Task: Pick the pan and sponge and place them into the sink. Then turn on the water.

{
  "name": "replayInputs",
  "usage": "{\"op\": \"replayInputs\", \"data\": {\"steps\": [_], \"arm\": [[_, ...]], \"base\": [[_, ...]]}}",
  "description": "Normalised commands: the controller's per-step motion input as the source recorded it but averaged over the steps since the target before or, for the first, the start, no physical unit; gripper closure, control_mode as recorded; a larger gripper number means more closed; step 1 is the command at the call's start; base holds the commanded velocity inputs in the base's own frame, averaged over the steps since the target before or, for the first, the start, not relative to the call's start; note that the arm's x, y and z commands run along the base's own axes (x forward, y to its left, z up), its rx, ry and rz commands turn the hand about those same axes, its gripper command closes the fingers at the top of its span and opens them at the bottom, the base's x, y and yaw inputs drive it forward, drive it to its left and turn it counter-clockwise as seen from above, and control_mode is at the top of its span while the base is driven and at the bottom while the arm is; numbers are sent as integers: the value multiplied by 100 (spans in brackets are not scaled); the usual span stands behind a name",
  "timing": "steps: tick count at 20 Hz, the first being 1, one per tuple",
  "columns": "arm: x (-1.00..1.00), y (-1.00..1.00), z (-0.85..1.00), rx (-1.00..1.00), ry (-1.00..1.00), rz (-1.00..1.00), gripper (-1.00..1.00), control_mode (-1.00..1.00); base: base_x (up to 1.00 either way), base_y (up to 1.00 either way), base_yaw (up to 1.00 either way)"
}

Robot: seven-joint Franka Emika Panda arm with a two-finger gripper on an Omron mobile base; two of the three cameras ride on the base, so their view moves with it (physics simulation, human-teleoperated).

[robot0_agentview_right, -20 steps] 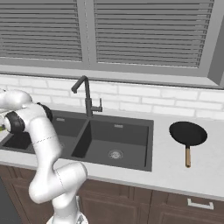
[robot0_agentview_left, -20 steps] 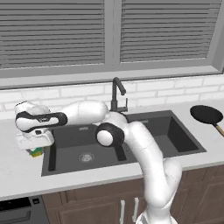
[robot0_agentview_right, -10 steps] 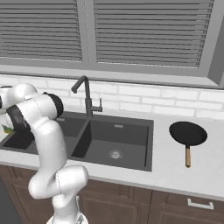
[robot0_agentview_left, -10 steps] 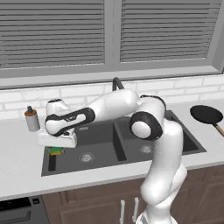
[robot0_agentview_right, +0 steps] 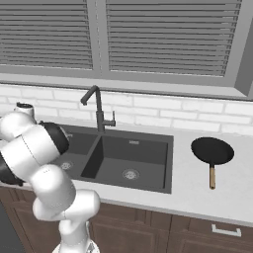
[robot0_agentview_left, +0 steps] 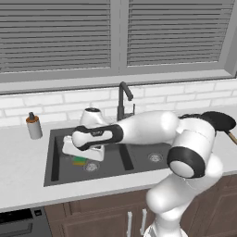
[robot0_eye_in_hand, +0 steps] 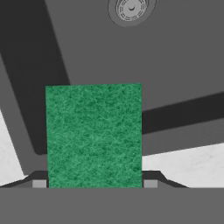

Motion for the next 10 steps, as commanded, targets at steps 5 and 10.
{"op": "replayInputs", "data": {"steps": [5, 10], "arm": [[0, -39, 32, 0, 0, 0, 100, -100], [-3, -50, 20, -2, 0, 0, 100, -100]], "base": [[0, 0, 0], [0, 0, 0]]}}
